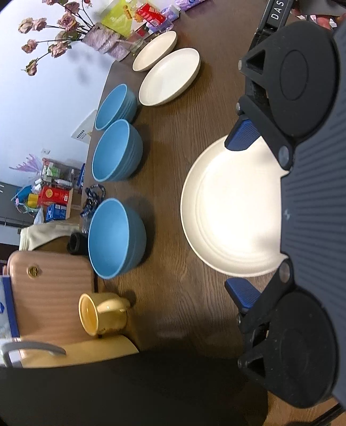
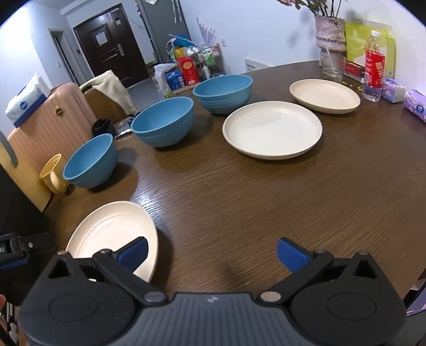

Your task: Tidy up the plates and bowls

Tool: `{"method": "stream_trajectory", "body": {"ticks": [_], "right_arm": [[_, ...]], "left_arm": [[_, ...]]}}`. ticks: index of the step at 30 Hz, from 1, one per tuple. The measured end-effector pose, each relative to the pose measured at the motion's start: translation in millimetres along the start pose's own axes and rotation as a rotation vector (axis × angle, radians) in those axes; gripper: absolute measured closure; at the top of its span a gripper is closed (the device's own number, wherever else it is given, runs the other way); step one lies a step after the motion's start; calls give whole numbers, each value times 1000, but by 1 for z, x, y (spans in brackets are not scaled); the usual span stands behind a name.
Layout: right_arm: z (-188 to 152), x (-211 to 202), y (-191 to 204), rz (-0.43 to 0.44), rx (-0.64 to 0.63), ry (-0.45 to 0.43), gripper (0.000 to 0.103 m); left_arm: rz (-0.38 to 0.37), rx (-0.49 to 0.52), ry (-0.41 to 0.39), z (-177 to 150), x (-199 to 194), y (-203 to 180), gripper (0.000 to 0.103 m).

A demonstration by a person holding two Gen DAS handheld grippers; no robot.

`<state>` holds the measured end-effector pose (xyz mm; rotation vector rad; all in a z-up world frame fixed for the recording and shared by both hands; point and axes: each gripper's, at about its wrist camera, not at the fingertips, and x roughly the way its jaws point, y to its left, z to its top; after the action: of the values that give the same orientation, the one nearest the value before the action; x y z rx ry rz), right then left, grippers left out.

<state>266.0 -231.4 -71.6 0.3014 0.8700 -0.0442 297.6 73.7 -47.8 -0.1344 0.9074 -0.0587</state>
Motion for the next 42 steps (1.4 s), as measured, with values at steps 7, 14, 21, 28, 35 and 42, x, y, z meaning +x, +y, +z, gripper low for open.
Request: {"method": "stream_trajectory", "body": {"ticks": [7, 14, 21, 28, 35, 42], "right_arm": [[18, 3, -19, -11, 9, -8, 0], [35, 8, -39, -7, 5, -5, 0], [52, 15, -59, 2, 12, -2, 0], [68, 20, -80, 8, 35, -5, 0], [82, 28, -97, -7, 41, 4, 0], [97, 33, -117, -33, 44, 3, 0]], "left_arm": [[-10, 15, 0, 9, 8, -25, 0], [-15, 16, 2, 20, 17, -55, 0], [-24, 30, 6, 30, 28, -84, 0], [-30, 42, 10, 39, 37, -110, 0], [-34, 50, 17, 47, 47, -132, 0], [-40, 63, 23, 56, 61, -159, 0]]}}
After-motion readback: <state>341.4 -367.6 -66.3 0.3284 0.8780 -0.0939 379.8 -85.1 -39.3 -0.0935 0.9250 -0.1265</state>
